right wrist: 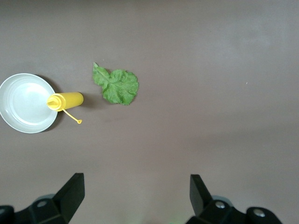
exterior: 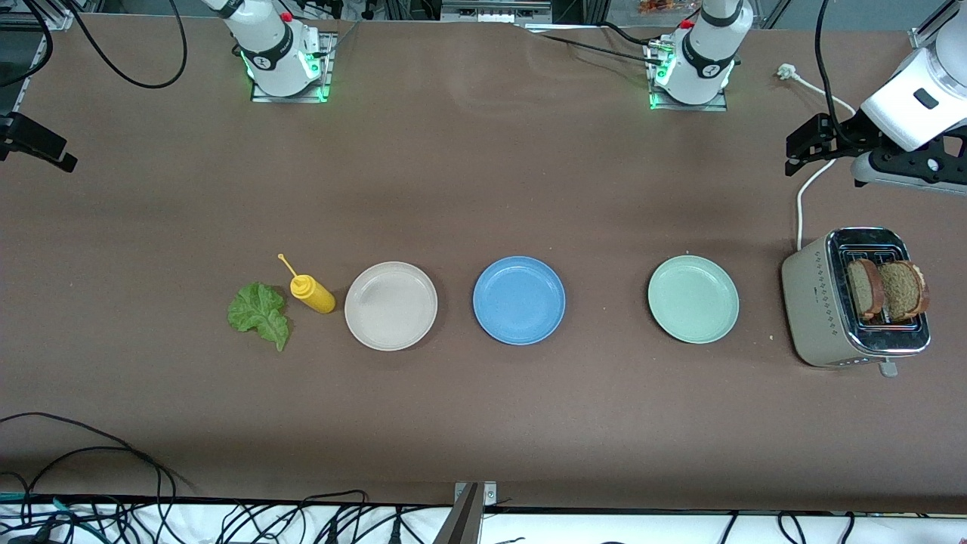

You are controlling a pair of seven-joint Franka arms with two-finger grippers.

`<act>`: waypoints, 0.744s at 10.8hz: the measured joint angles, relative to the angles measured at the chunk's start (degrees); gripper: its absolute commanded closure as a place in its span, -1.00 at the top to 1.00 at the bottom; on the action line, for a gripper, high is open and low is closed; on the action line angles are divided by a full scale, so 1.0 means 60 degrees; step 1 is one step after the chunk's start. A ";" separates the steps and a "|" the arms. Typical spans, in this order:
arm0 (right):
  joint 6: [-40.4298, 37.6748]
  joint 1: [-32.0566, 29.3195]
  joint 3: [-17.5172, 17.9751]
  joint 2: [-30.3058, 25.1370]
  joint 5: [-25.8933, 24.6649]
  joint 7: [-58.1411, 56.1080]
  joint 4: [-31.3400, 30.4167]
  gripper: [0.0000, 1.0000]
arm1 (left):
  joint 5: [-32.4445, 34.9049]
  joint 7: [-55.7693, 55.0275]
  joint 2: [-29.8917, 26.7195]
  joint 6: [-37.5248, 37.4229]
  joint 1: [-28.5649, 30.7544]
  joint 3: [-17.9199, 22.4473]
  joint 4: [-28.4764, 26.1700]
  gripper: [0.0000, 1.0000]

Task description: Make sandwich in blue plate with both arms

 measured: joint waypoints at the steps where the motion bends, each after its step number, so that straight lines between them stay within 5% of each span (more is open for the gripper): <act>1: 0.0000 0.0000 0.0000 0.0000 0.0000 0.0000 0.0000 1.00 | 0.0000 0.0000 0.0008 -0.0026 0.0000 0.0000 0.0000 1.00; 8: 0.0000 -0.0001 -0.0002 0.0000 0.0000 0.0000 0.0000 1.00 | 0.0000 0.0001 0.0196 -0.0145 0.0224 0.0014 0.0000 1.00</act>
